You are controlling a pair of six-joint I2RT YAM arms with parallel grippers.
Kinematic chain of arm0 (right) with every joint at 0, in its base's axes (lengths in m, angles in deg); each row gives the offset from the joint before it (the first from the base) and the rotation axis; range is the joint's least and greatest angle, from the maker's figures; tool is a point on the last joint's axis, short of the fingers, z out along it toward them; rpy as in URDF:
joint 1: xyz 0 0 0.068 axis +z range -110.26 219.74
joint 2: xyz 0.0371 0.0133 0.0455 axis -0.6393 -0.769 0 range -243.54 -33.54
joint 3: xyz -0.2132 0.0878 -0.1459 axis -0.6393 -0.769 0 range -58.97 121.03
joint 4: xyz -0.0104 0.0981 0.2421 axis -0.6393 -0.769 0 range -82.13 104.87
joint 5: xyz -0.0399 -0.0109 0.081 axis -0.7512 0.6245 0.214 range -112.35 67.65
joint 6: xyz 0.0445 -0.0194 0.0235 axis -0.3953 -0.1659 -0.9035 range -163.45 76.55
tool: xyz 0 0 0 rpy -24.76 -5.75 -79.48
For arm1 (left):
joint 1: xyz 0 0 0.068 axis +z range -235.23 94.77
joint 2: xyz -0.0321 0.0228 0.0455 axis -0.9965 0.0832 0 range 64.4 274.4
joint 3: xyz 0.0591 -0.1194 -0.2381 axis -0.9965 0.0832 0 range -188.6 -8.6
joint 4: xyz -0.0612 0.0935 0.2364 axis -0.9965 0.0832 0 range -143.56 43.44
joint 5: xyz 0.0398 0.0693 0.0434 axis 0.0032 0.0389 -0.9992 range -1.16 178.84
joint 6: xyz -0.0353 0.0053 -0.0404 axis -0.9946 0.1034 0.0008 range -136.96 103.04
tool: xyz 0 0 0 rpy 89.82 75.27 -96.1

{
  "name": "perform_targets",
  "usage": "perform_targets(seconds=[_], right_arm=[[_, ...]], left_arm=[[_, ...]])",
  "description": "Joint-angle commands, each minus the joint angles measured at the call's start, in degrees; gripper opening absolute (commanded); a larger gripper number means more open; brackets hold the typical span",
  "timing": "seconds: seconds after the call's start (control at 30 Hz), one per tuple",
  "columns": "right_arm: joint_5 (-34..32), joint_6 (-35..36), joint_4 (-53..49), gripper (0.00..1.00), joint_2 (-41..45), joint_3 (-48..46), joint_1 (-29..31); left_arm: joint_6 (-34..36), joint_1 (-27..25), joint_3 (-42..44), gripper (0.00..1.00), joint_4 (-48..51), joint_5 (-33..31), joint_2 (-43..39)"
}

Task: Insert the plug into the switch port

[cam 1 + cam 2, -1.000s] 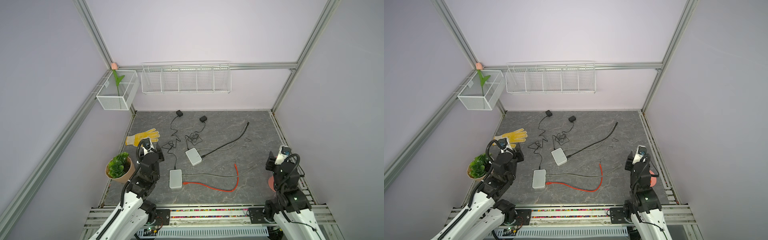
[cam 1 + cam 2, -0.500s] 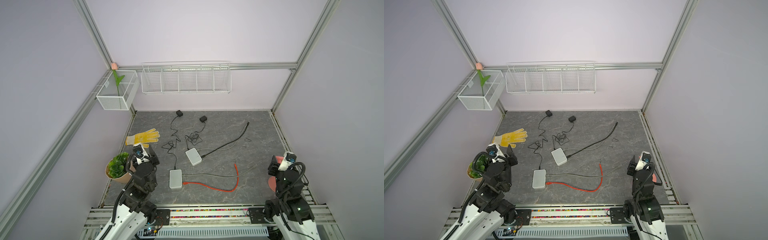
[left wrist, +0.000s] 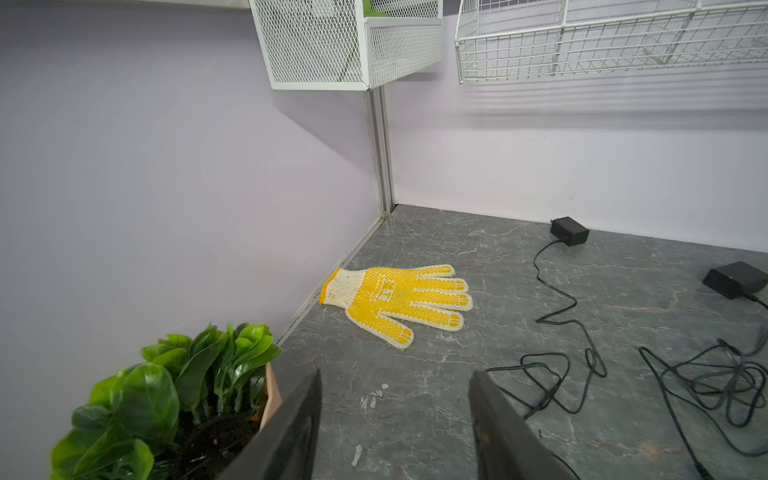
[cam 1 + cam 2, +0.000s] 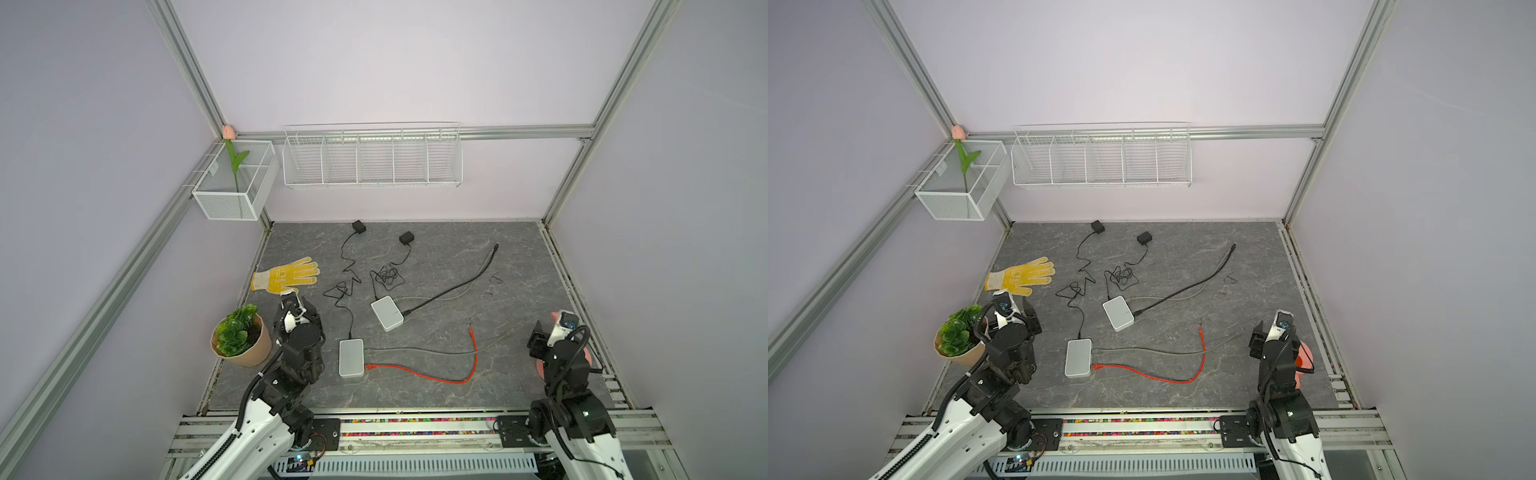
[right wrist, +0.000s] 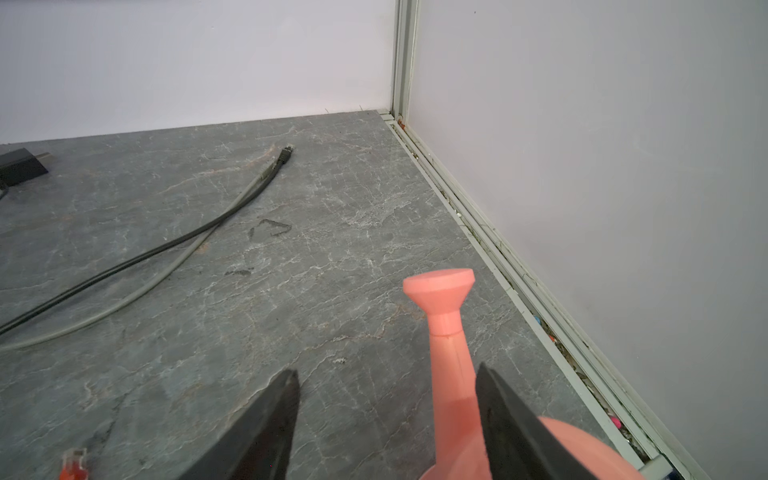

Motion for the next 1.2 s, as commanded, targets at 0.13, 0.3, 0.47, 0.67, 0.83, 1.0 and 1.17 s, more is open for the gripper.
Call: perform_targets(seconds=[0.13, 0.3, 0.47, 0.67, 0.83, 1.0, 1.17], right_arm=[[-0.64, -0.67, 7.52, 0.71, -5.25, -2.39, -0.13], [-0.58, -0.82, 12.02, 0.71, -10.3, -3.33, -0.13], [-0.67, -0.69, 13.35, 0.71, -13.19, -2.9, -0.13], [-0.75, -0.47, 13.54, 0.71, -13.46, -2.81, -0.13], [-0.63, -0.43, 15.04, 0.73, -16.93, -2.21, -0.15], [-0.77, -0.64, 17.66, 0.75, -24.1, -0.58, -0.13], [-0.81, -0.64, 20.04, 0.75, -32.98, 1.95, -0.09]], left_arm=[[1.94, 0.68, 3.44, 0.6, -7.28, -0.83, 5.8], [-0.79, 5.68, 3.6, 0.6, -8.05, 5.3, 8.72], [-0.47, 6.5, 4.31, 0.61, -10.34, 5.71, 11.01], [-2.39, 6.85, 5.96, 0.61, -10.48, 4.51, 14.42], [-2.64, 6.84, 5.84, 0.61, -10.35, 5.53, 14.51], [-3.12, 6.86, 5.12, 0.61, -9.55, 6.31, 15.58], [-3.26, 7.36, 4.68, 0.61, -9.46, 6.96, 16.51]])
